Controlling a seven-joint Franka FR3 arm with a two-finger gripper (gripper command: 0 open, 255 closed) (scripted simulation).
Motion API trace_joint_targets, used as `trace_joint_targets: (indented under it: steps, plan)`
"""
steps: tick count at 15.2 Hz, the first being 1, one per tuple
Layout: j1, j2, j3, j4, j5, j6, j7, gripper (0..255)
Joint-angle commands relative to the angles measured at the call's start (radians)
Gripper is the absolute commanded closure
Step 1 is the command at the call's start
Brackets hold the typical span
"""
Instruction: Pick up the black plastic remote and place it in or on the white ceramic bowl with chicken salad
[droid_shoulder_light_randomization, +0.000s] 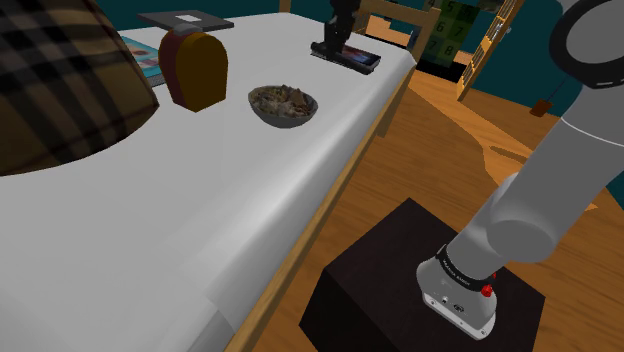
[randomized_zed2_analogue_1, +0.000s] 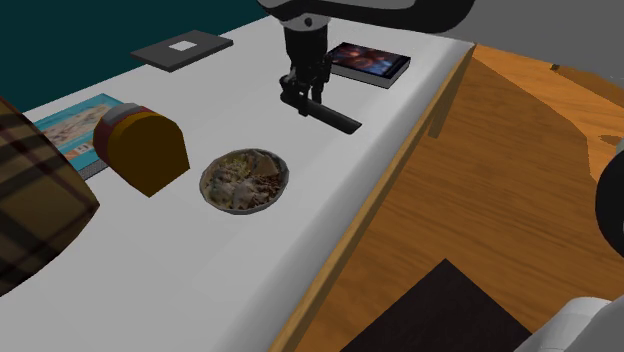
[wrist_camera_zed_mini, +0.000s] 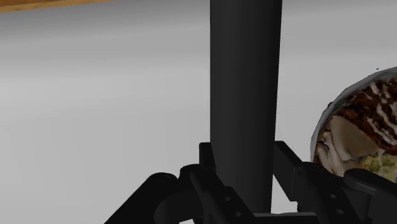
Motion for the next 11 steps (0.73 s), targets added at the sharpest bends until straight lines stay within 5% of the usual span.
trace_joint_targets:
  steps: [1, 11]
  plan:
    - [0.023, 0.016, 0.02, 0.022, -0.002, -0.009, 0.043, 255]
    - [0.153, 0.111, 0.116, 0.136, -0.019, -0.047, 0.266, 255]
